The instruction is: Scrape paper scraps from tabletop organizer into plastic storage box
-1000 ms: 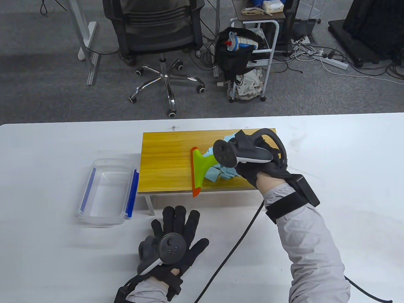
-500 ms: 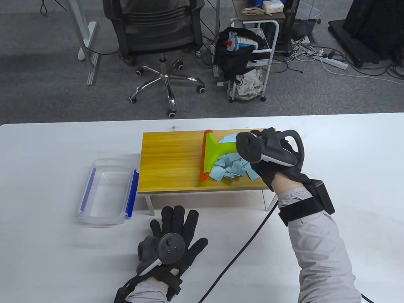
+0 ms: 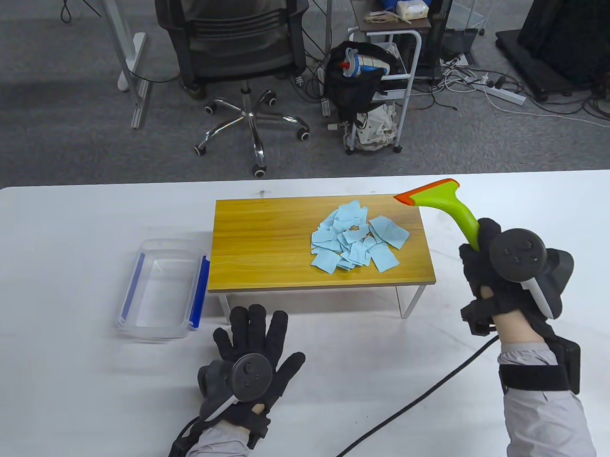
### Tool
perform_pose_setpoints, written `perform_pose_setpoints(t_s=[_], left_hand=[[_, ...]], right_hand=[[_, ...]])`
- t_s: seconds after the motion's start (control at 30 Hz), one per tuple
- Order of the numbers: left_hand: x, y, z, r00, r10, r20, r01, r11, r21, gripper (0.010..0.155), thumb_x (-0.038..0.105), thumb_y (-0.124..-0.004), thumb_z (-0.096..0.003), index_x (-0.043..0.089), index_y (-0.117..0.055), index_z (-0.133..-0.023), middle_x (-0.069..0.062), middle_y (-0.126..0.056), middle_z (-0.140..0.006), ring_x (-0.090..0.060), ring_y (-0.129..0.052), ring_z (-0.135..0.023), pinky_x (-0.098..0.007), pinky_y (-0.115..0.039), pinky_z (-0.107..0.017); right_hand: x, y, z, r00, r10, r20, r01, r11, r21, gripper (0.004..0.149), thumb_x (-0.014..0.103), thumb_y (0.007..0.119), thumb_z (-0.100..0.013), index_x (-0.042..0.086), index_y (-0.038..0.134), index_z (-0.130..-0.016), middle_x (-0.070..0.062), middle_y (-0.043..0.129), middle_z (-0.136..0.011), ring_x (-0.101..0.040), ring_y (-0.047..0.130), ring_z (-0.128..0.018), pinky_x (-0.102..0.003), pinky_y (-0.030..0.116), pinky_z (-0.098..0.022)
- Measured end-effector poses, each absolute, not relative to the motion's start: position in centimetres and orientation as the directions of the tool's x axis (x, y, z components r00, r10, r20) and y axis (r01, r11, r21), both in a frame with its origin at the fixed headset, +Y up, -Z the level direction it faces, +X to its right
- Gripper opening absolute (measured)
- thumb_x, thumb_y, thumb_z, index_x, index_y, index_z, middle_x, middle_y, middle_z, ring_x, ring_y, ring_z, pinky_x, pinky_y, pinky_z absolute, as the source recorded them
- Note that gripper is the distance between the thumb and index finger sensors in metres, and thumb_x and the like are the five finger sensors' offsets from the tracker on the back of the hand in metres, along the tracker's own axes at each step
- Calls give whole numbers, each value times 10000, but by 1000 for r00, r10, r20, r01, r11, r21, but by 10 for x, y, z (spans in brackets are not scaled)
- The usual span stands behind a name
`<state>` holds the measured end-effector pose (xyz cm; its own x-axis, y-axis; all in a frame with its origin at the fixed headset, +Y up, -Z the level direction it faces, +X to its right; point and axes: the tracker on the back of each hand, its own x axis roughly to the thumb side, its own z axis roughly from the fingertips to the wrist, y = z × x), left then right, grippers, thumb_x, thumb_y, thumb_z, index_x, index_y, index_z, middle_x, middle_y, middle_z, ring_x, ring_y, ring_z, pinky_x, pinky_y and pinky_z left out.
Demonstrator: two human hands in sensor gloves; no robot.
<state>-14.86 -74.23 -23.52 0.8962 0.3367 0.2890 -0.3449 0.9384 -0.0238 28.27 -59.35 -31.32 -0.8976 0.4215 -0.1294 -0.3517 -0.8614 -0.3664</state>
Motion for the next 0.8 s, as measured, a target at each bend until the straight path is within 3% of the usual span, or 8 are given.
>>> perform_pose_setpoints(t_s=[0.33,0.5,0.8], left_hand=[[-165,-738,-235,911,362,198,-380,923,59,801,721,-541,-544,319,-224,-1160,-162,-100,-1232,-516,-77,-1110,-799,-175,-665],[-179,-730,-231,912,379,155,-401,903,156,804,722,-531,-547,308,-210,-1157,-166,-85,-1224,-517,-68,-1103,-797,-183,-667],[-220,-725,-241,876,481,-42,-452,848,276,826,720,-494,-570,274,-86,-1133,-184,16,-1186,-525,-10,-1076,-789,-187,-670]], right_hand=[[303,-672,-278,-884,326,-334,-143,-870,-472,602,358,819,-490,18,598,-935,-159,851,-703,-260,992,-336,-484,870,-263],[300,-708,-273,-870,317,-377,-126,-884,-451,604,366,815,-492,32,585,-941,-147,841,-718,-258,988,-358,-483,867,-283],[305,-722,-277,-848,383,-366,-219,-883,-415,606,366,824,-484,37,592,-936,-145,843,-720,-259,990,-359,-484,867,-284]])
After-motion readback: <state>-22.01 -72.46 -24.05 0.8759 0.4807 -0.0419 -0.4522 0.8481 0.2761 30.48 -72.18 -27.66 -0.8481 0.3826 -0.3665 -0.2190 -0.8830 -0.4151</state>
